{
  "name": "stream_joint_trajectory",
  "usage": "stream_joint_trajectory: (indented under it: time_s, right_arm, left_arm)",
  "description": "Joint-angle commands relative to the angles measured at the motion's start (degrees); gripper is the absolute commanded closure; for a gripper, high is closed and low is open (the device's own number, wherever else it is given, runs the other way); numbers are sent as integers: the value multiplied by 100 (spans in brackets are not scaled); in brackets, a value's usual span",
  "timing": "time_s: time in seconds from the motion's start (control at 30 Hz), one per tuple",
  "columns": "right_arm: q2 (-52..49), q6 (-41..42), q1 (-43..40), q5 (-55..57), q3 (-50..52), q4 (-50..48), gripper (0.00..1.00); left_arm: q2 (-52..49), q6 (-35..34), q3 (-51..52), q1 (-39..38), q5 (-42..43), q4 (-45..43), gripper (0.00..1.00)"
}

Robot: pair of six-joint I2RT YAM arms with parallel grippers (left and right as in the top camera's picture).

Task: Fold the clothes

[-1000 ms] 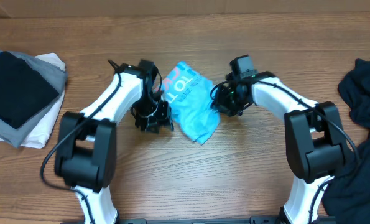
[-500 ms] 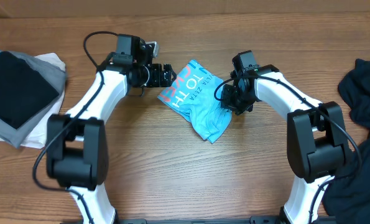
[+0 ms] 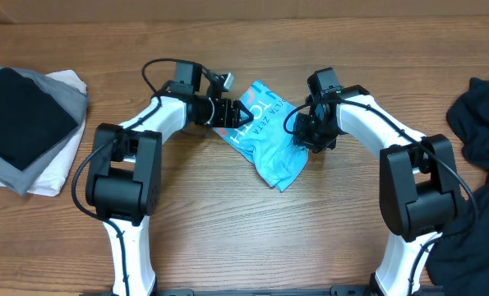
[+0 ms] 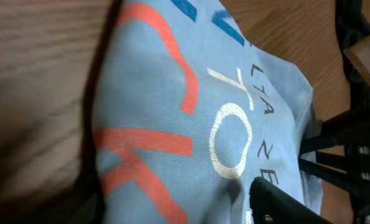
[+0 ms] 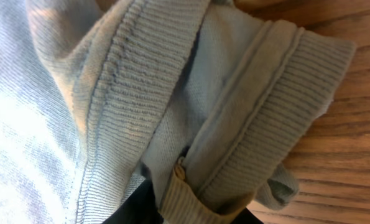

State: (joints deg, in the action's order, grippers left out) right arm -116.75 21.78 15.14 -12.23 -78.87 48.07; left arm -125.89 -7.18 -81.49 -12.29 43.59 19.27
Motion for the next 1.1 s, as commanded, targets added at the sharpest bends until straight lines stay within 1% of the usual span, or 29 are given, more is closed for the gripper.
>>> stream_joint_trajectory:
  time_s: [0.0, 0.07, 0.1, 0.17, 0.2, 0.27, 0.33, 0.37, 0.43, 0.5, 0.53, 0.6, 0.7, 0.83, 0.87, 0.97, 1.03, 1.07]
  right_arm:
    - [-111, -63, 11, 210, -44, 52, 73]
    - [-111, -63, 11, 212, -44, 57, 72]
    - [-111, -63, 11, 212, -44, 70, 72]
    - [-111, -66, 11, 214, -44, 72, 72]
    - [-111, -66, 2, 223, -44, 72, 71]
    - [-90, -59, -55, 284, -46, 120, 69]
    - [-13, -57, -195, 302, -74, 177, 67]
    - [57, -57, -295, 302, -96, 192, 64]
    - [227, -59, -522, 302, -149, 260, 61]
    - [385, -63, -726, 302, -188, 358, 60]
    - [522, -74, -879, 304, -188, 452, 60]
    - [695, -197, -1080, 302, -188, 625, 60]
    - [820, -247, -1244, 321, -188, 833, 59]
    - [837, -280, -1314, 321, -188, 997, 59]
    - [837, -280, -1314, 319, -188, 997, 59]
    - [837, -278, -1311, 319, -188, 1021, 60]
    - [837, -280, -1314, 321, -188, 1073, 60]
    - [837, -302, -1314, 319, -188, 1102, 59]
  left_arm:
    - [-280, -9, 66, -127, 103, 179, 54]
    - [-280, -11, 66, -116, 101, 184, 66]
    - [-280, -11, 63, -98, 101, 173, 75]
    - [-273, -11, 22, -39, 98, 205, 90]
    - [-264, -11, -50, 28, 74, 304, 95]
    - [-223, -11, -269, 179, -22, 678, 96]
    - [-122, 59, -597, 352, -455, 1342, 96]
    - [-50, 221, -787, 433, -649, 1696, 96]
    - [144, 339, -1226, 597, -1287, 2468, 96]
    - [297, 337, -1513, 708, -1781, 2940, 96]
    - [459, 337, -1770, 815, -2234, 3346, 96]
    - [723, 334, -2065, 975, -2861, 3759, 96]
    - [1106, 334, -2271, 1172, -3576, 3969, 96]
    - [1794, 354, -2402, 1504, -4922, 3954, 96]
    - [1928, 450, -2444, 1582, -5206, 3936, 96]
    - [2273, 846, -2557, 1843, -5853, 3799, 94]
    - [2426, 896, -2562, 2076, -6247, 3628, 92]
    - [2461, 896, -2562, 2262, -6266, 3554, 92]
